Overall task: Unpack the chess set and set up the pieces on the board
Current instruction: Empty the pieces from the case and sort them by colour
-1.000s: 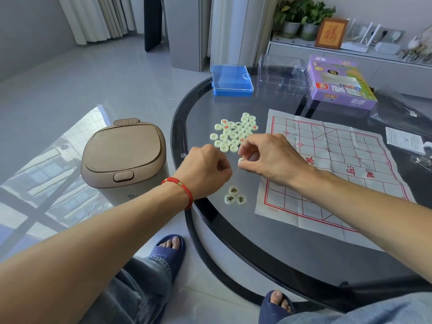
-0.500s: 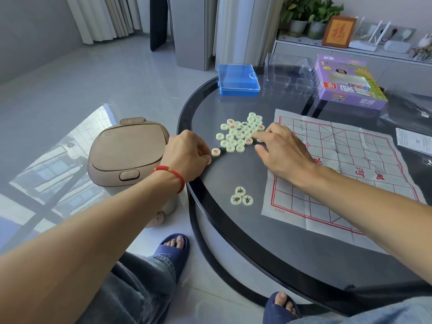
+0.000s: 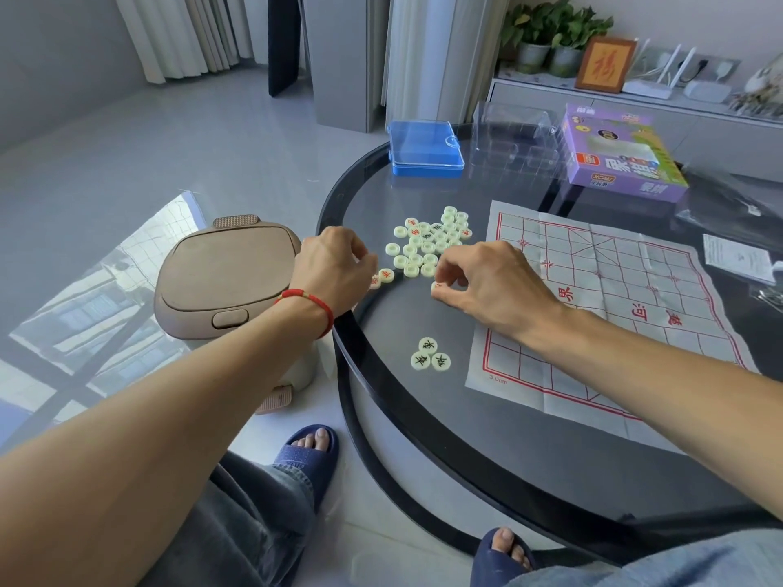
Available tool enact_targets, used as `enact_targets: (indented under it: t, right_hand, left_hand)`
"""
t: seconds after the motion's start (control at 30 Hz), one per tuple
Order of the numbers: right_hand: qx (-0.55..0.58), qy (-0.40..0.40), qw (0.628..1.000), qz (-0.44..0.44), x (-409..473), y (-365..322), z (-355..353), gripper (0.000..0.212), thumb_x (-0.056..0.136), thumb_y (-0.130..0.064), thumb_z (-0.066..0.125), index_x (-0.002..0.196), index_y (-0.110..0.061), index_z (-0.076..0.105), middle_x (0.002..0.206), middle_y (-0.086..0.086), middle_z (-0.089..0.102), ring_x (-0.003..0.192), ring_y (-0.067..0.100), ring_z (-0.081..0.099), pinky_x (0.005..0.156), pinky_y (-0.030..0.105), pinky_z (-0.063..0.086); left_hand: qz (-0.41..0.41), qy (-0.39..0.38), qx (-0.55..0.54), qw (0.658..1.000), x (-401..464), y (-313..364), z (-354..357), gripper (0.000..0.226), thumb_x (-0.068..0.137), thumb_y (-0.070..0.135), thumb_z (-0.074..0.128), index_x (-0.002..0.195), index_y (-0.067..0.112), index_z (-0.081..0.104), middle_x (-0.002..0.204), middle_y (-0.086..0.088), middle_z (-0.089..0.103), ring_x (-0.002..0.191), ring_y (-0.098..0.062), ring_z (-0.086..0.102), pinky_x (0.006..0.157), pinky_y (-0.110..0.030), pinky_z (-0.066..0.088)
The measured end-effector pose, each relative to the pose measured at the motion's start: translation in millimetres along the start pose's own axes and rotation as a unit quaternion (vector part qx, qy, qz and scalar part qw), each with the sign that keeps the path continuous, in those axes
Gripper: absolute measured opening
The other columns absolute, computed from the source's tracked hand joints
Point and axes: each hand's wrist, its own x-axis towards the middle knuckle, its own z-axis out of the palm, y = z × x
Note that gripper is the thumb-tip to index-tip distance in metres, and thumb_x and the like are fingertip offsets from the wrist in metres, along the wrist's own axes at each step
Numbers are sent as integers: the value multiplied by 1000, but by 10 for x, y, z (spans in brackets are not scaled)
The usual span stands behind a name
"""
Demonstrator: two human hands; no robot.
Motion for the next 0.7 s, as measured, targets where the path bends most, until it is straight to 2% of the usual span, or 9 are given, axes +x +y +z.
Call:
enact_targets:
  t: [0.07, 0.13, 0.23, 0.3, 0.37, 0.47, 0.57, 0.63, 0.7]
  right_hand:
    - [51, 10, 998, -28, 6, -103, -29, 14, 88, -28, 79, 94, -18, 73, 89, -5, 71, 83, 12, 64, 78, 28, 54]
    - [72, 11, 996, -58, 3, -207, -26, 16, 88, -27, 79, 95, -15, 72, 88, -7, 68, 81, 9, 61, 74, 21, 51]
    - [98, 25, 993, -68, 1, -272, 8, 17, 87, -24, 81, 96, -15, 71, 89, -8, 69, 78, 4, 61, 70, 11, 48]
    - [100, 32, 991, -80, 19, -277, 27, 16, 86, -21, 82, 95, -16, 70, 89, -6, 70, 78, 5, 62, 71, 16, 52]
    - [80, 23, 991, -106, 43, -289, 43, 16, 86, -22, 82, 95, -17, 69, 89, -5, 69, 79, 7, 60, 72, 22, 53]
    - [62, 12, 992, -110, 94, -225, 45, 24, 88, -36, 78, 100, -17, 70, 91, -5, 69, 82, 9, 62, 74, 25, 52]
    - [-14, 6, 999, -46, 130, 0, 51, 30, 94, -42, 68, 111, -18, 70, 98, -1, 65, 88, 19, 61, 80, 39, 54]
    - [-65, -35, 997, -23, 100, 114, 79, 34, 98, -42, 63, 123, -20, 69, 106, 1, 61, 96, 23, 60, 82, 37, 51]
    - [-74, -56, 995, -29, 51, 170, 100, 38, 99, -41, 62, 131, -21, 67, 111, 0, 60, 101, 20, 59, 80, 32, 46]
  left_hand:
    - [3, -30, -58, 998, -90, 106, -46, 18, 91, 28, 64, 83, 14, 73, 77, -4, 73, 72, -20, 70, 67, -30, 60]
    - [-29, -110, -152, 982, -195, 207, -65, 19, 91, 23, 65, 83, 10, 76, 72, -8, 74, 61, -16, 68, 59, -27, 58]
    - [-101, -182, -283, 936, -215, 212, -133, 10, 89, 6, 68, 94, 0, 75, 79, -16, 73, 66, -17, 67, 61, -23, 55]
    - [-135, -228, -332, 905, -204, 168, -188, 13, 89, 4, 70, 100, -4, 72, 82, -18, 71, 71, -19, 67, 65, -25, 57]
    - [-135, -242, -340, 899, -205, 131, -206, 14, 88, 4, 71, 100, -4, 71, 79, -17, 71, 70, -18, 67, 68, -26, 58]
    - [-102, -199, -269, 937, -187, 59, -205, 11, 85, 6, 76, 95, 2, 75, 80, -17, 74, 67, -19, 69, 70, -29, 61]
    - [-33, -149, -75, 985, -127, -60, -203, 6, 83, 12, 76, 88, 15, 78, 76, -6, 76, 69, -17, 72, 69, -27, 61]
    - [-1, -126, -2, 992, -119, -107, -185, 11, 83, 12, 72, 87, 19, 79, 79, 1, 75, 72, -11, 68, 63, -19, 54]
    - [11, -114, 11, 993, -113, -124, -155, 13, 84, 11, 69, 86, 20, 79, 80, 4, 74, 74, -8, 66, 58, -14, 48]
